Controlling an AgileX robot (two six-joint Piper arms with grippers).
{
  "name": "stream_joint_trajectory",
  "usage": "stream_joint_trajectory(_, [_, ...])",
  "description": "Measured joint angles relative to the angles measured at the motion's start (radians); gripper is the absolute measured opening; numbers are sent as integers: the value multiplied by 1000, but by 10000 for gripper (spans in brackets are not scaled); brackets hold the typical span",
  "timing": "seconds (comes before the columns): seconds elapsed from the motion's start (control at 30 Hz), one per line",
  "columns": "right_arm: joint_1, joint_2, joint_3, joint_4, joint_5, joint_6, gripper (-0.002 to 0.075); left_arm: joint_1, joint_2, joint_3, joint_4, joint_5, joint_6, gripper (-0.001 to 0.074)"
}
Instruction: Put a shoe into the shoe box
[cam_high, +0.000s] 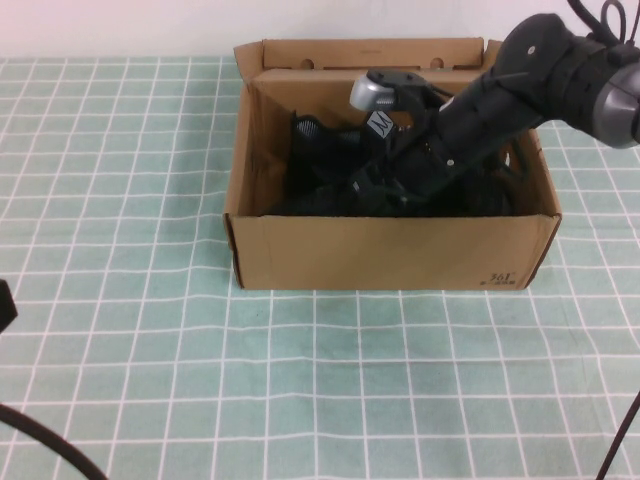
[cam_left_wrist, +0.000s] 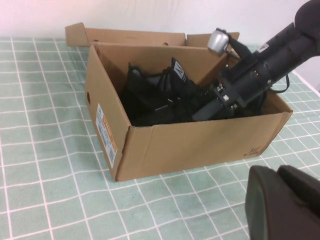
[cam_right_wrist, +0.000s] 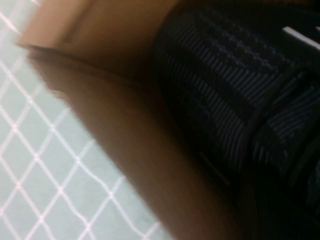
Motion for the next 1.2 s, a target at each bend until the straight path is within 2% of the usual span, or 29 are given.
stream_joint_trajectory(0.07, [0, 3, 0, -23, -7, 4, 58, 0, 0, 0, 0, 0, 0, 0])
stream_joint_trajectory(0.13, [0, 3, 0, -34, -10, 8, 106, 0, 0, 0, 0, 0, 0, 0])
stream_joint_trajectory(0.27, [0, -4, 0, -73, -10, 21, 339, 0, 0, 0, 0, 0, -4, 0])
stream_joint_trajectory(0.33, [0, -16, -2, -126, -12, 54, 418, 0, 0, 0, 0, 0, -4, 0])
stream_joint_trajectory(0.4, [0, -37, -5, -206, -11, 106, 451, 0, 0, 0, 0, 0, -6, 0])
stream_joint_trajectory(0.57, [0, -110, -8, -365, 1, 200, 463, 0, 0, 0, 0, 1, -6, 0])
stream_joint_trajectory(0.67, [0, -168, -8, -382, 3, 208, 449, 0, 0, 0, 5, 1, -4, 0])
stream_joint_trajectory(0.77, [0, -237, -8, -382, 16, 196, 395, 0, 0, 0, 63, -5, 0, 0])
stream_joint_trajectory(0.83, [0, -291, -8, -382, 23, 176, 335, 0, 0, 0, 139, -17, 2, 0])
stream_joint_trajectory(1.03, [0, -462, -8, -392, 38, 107, 64, -26, 4, 2, 383, -61, 6, 0])
stream_joint_trajectory(1.2, [0, -624, -8, -445, 38, 143, 2, -127, 4, 2, 372, -141, 114, 0])
